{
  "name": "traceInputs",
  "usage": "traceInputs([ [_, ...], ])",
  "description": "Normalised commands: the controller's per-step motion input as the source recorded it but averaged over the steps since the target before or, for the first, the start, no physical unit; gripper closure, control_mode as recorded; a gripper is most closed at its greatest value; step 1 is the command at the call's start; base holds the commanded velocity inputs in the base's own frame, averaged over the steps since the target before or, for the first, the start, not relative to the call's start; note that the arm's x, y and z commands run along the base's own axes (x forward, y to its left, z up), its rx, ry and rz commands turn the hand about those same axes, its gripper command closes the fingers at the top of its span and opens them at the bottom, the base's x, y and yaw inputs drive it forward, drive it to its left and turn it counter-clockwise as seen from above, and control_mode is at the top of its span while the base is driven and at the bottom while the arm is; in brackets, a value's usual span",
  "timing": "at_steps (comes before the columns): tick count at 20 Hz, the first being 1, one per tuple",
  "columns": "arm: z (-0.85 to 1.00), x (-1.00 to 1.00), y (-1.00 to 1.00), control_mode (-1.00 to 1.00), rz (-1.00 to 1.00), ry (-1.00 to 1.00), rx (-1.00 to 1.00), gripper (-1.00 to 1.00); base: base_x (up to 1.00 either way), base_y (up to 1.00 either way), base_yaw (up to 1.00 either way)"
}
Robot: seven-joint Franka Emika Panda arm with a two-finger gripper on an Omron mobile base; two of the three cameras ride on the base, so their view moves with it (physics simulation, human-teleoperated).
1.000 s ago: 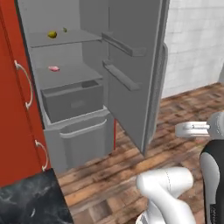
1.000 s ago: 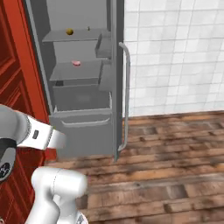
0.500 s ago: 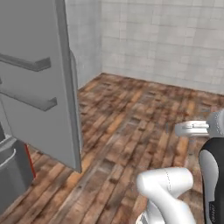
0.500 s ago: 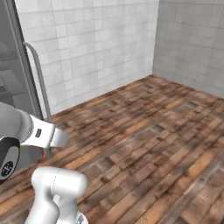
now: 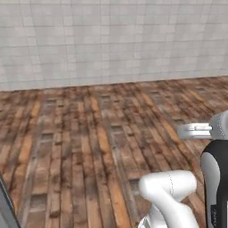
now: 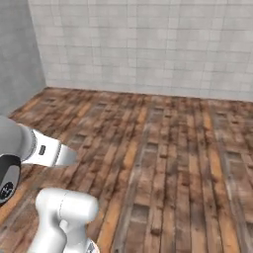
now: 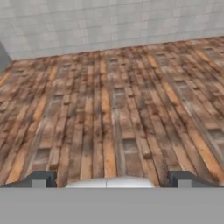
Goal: Transport the steak and lemon to the fridge. Place the steak on the rack containing meat and place the lemon on the rack containing the vegetable, ensuring meats and vegetables are on different racks.
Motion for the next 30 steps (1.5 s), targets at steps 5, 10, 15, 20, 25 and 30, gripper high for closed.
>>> traceInputs([
  [5, 0.0, 0.0, 0.0, 1.0, 0.0, 0.0, 0.0, -1.0, 0.0, -0.47, -0.87],
  [10, 0.0, 0.0, 0.0, 1.0, 0.0, 0.0, 0.0, -1.0, 0.0, -0.49, -0.84],
  [15, 0.0, 0.0, 0.0, 1.0, 0.0, 0.0, 0.0, -1.0, 0.6, -0.11, -0.66],
  [20, 0.0, 0.0, 0.0, 1.0, 0.0, 0.0, 0.0, -1.0, 1.0, 0.0, -0.28],
  [25, 0.0, 0.0, 0.0, 1.0, 0.0, 0.0, 0.0, -1.0, 1.0, 0.01, -0.22],
  [30, 0.0, 0.0, 0.0, 1.0, 0.0, 0.0, 0.0, -1.0, 1.0, 0.34, -0.21],
])
